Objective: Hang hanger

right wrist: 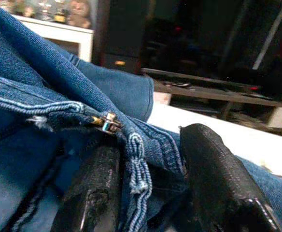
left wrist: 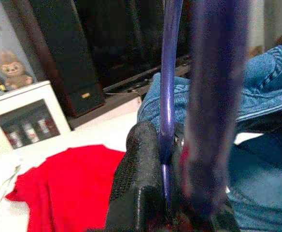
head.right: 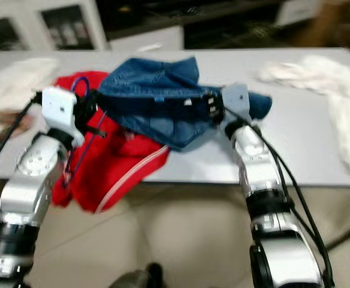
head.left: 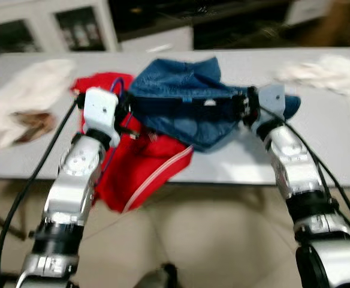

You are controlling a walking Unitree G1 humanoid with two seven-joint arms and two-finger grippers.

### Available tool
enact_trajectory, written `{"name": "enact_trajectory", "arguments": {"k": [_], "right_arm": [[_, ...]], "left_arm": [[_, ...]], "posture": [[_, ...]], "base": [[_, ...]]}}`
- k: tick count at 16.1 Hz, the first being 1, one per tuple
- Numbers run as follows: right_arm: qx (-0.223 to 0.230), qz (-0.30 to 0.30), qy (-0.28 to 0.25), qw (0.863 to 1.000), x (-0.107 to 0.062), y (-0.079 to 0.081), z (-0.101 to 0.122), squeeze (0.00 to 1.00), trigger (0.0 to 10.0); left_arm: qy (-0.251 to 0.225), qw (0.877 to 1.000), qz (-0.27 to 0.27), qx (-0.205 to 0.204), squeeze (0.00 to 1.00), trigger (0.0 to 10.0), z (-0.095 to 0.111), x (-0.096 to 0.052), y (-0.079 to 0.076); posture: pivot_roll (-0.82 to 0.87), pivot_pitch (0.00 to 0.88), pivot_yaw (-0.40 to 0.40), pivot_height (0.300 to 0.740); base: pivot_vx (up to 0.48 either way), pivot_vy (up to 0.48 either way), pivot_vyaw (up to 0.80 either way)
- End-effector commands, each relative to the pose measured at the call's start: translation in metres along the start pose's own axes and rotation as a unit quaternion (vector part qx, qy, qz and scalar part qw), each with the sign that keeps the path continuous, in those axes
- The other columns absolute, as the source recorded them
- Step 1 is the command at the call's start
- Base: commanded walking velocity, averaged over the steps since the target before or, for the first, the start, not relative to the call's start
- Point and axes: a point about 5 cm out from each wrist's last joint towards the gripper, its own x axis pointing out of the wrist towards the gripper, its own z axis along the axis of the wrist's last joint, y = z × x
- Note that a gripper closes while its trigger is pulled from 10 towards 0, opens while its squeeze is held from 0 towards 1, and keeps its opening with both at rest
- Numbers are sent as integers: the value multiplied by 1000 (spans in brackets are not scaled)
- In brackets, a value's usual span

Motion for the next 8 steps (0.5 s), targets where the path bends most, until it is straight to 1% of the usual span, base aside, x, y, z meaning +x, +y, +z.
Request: {"name": "enact_trajectory", "arguments": {"k": [1, 2, 4, 5, 6, 8], "right_arm": [[5, -10, -11, 1000, 2, -5, 8, 0, 10000], [5, -8, -11, 1000, 2, -5, 9, 0, 10000], [-3, 52, 3, 999, 2, 5, 7, 0, 10000], [-11, 100, 13, 995, -1, 15, 4, 0, 10000], [-17, 118, 14, 993, -2, 19, 3, 0, 10000], [-48, 183, -9, 982, -9, 37, 7, 0, 10000]], "left_arm": [[-14, 1000, 18, 5, 0, 10000, 7, 2, 6], [-14, 1000, 17, 6, 0, 10000, 7, 2, 6], [-16, 1000, 15, 6, 0, 10000, 8, 5, 5], [-17, 1000, 14, 6, 0, 10000, 9, 6, 4], [-17, 1000, 14, 6, 0, 10000, 9, 6, 4], [-20, 1000, 13, 6, 0, 10000, 10, 7, 3]], "posture": [[-26, 0, 81, 736], [-26, 0, 81, 736], [-30, 0, 83, 736], [-31, 0, 83, 736], [-31, 0, 83, 736], [-31, 0, 79, 736]], "base": [[0, 0, 0], [0, 0, 0], [0, 0, 0], [0, 0, 0], [0, 0, 0], [0, 0, 0]]}}
